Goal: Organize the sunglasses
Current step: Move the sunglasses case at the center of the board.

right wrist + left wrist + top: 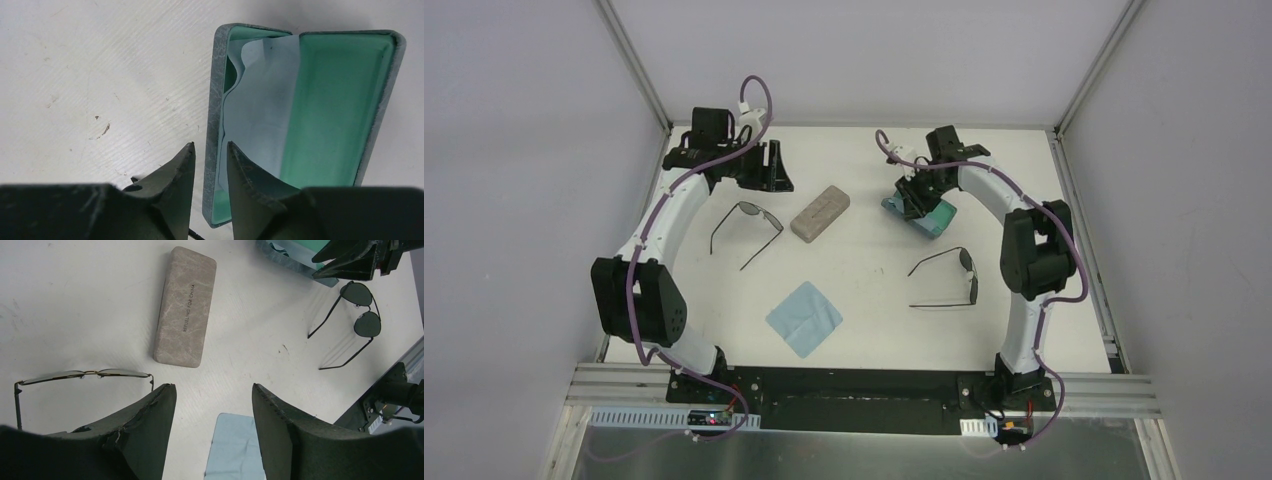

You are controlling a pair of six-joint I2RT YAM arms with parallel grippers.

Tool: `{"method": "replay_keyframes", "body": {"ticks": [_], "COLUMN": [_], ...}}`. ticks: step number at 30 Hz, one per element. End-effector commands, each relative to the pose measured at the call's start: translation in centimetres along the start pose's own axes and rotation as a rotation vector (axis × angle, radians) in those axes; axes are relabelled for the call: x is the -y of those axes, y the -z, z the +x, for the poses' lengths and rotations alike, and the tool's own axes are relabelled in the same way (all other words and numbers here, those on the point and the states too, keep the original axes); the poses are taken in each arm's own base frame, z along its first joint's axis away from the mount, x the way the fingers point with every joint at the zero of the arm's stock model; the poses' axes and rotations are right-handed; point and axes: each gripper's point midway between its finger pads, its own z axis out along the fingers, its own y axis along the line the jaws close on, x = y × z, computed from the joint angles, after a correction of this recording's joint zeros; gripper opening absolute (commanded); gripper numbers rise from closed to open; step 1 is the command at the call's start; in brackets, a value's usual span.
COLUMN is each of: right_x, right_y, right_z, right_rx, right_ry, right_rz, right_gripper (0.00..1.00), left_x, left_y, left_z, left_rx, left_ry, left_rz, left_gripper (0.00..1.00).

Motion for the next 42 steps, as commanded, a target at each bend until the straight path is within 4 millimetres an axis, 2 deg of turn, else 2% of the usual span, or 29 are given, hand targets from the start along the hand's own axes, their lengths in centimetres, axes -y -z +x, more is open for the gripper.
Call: {"method": "replay_keyframes", "body": {"ticks": [1, 10, 19, 28, 33, 38, 42], "right_x": [-0.7, -0.8, -2.6, -4.0, -6.1, -9.1, -10.3], "right_y": [-0.1, -0.7, -1.6, -3.7, -4.4, -5.0, -5.3], "right_z": [0.0, 0.7, 0.6, 0.8, 1.4, 2.6, 2.7], "right_rx": [0.01, -0.005, -0.038, -0.105, -0.153, -0.189, -0.188], "right_ry": [-0.008, -0.007, 0.094, 0.242, 0.372, 0.556, 0.693], "right_rz": [-0.035, -0.035, -0.028, 0.023, -0.013, -0.057, -0.059], "right_gripper": [0.32, 0.29, 0.12, 0.07, 0.0, 0.0, 0.0], "left_x": [0.6, 0.4, 0.3, 0.1, -0.3, -0.8, -1.1], "left_y": [1.5, 1.6, 1.5, 1.4, 1.5, 1.9, 2.1], "left_z": [-1.6, -1.4, -1.3, -0.9, -0.8, -0.7, -0.5], "left_rx": [0.068, 0.067, 0.065, 0.059, 0.06, 0.063, 0.064], "left_ry": [-0.03, -0.026, -0.024, -0.019, -0.018, -0.011, -0.004], "left_rz": [-0.002, -0.005, -0.004, -0.007, -0.024, -0.038, -0.046], "left_gripper": [0.59, 0.59, 0.59, 0.59, 0.59, 0.59, 0.59]}}
